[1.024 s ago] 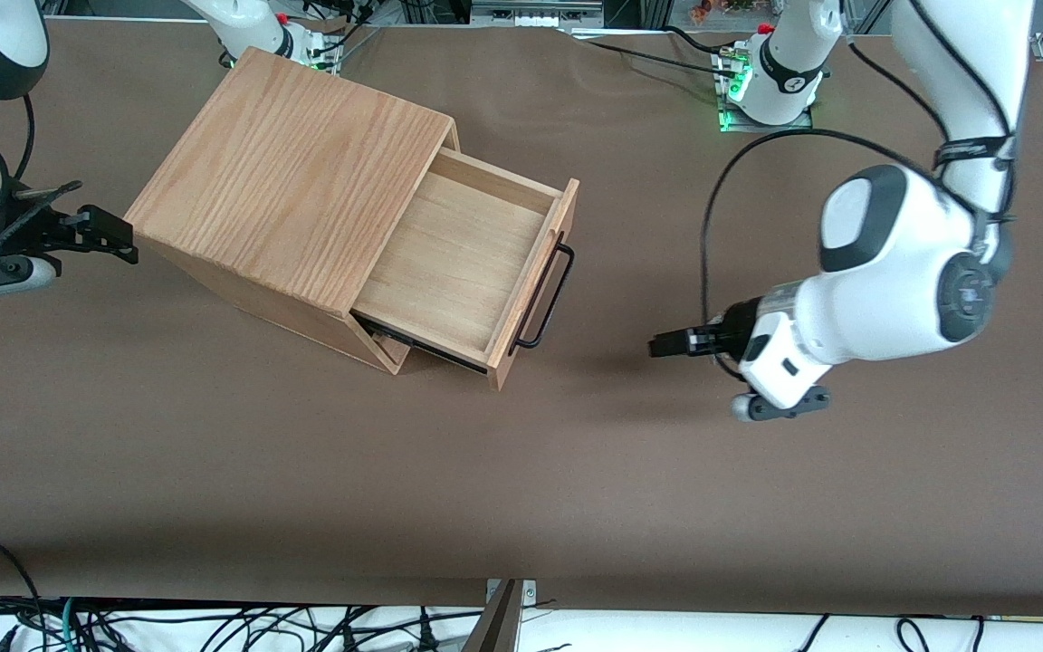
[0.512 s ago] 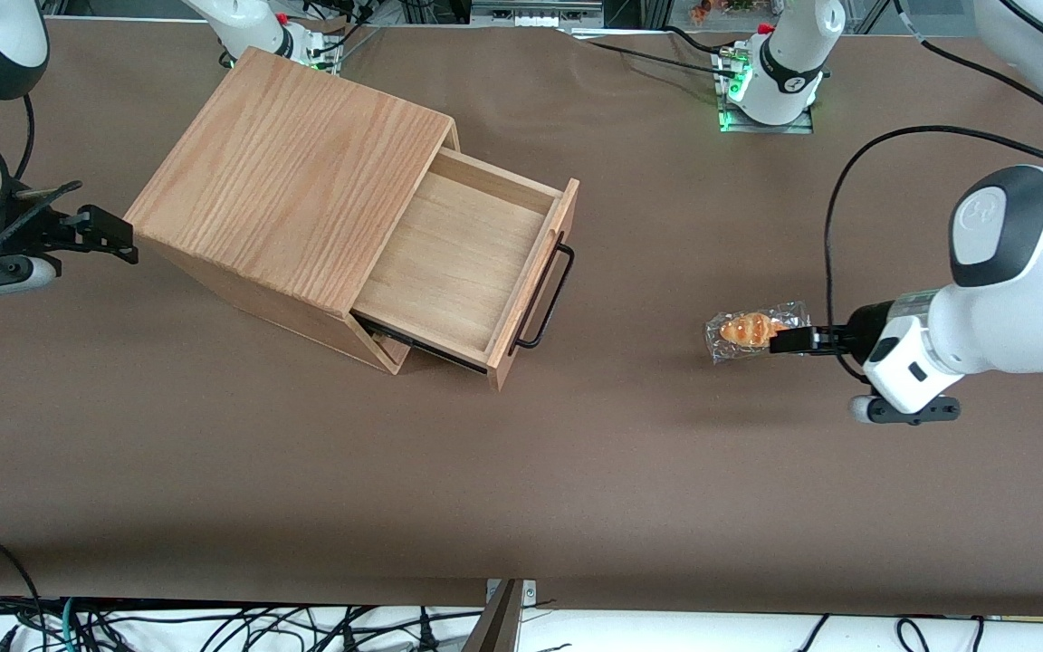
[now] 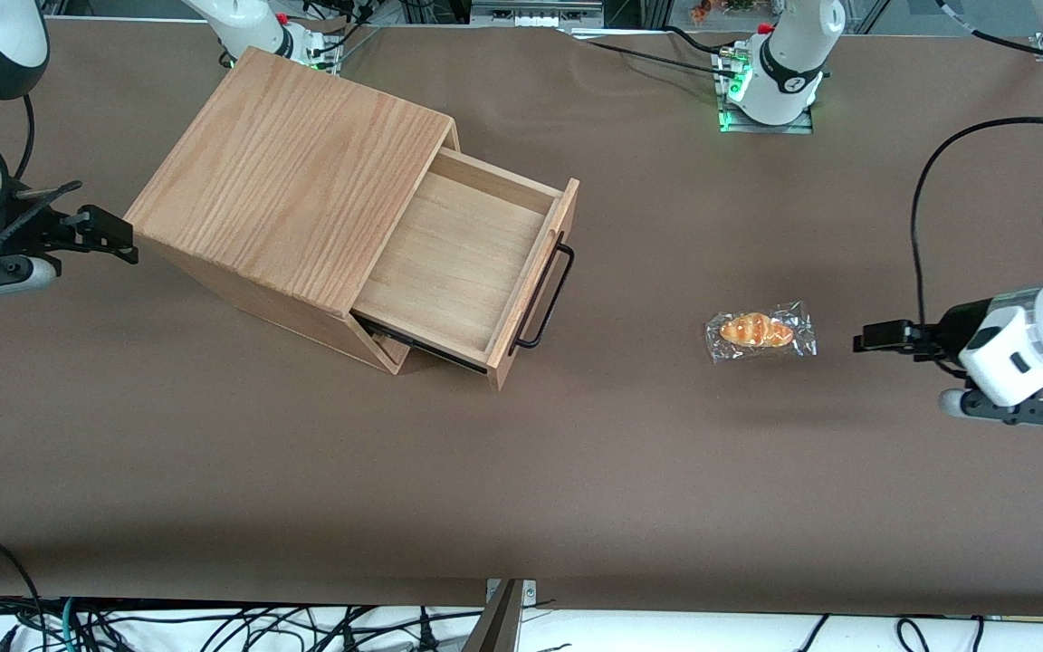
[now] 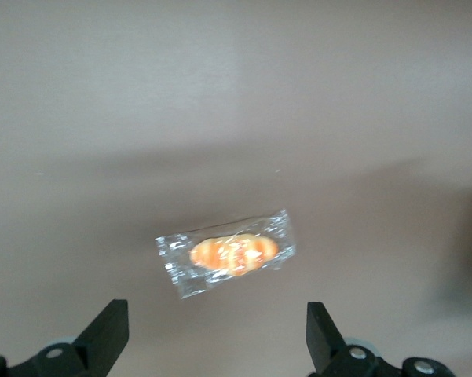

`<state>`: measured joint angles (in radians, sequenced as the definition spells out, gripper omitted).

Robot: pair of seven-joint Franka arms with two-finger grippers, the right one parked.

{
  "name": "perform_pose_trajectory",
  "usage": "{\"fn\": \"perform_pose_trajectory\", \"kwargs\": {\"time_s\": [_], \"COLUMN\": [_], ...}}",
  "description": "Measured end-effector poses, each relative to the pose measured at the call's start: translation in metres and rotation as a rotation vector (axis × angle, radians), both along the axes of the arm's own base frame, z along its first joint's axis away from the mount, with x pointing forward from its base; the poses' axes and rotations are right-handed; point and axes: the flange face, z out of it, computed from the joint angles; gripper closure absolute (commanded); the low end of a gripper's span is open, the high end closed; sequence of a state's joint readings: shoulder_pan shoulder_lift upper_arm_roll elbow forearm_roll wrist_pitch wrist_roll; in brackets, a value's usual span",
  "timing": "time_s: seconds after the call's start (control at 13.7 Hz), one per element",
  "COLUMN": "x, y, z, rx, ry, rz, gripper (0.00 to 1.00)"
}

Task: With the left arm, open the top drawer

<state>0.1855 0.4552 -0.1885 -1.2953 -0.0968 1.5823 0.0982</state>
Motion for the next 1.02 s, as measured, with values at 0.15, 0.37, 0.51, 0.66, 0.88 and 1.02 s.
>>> {"fn": "perform_pose_trajectory", "kwargs": {"time_s": [0.15, 0.37, 0.51, 0.66, 0.88, 1.02], "x": [-0.015, -0.046, -0.065, -0.081, -0.094, -0.100], "y": [0.017, 0.030, 0.033, 0.030, 0.013, 0.010], "z": [0.018, 0.057, 0.084, 0.105, 0.122, 0.133], "rx": [0.020, 0.047, 0.065, 0.111, 0.137, 0.140], "ry": [-0.018, -0.066, -0.102, -0.122, -0.142, -0.162], "rz": [-0.014, -0.015, -0.009, -0.024, -0.055, -0.058], "gripper": [0.00, 0.00, 0.00, 0.00, 0.00, 0.00]}}
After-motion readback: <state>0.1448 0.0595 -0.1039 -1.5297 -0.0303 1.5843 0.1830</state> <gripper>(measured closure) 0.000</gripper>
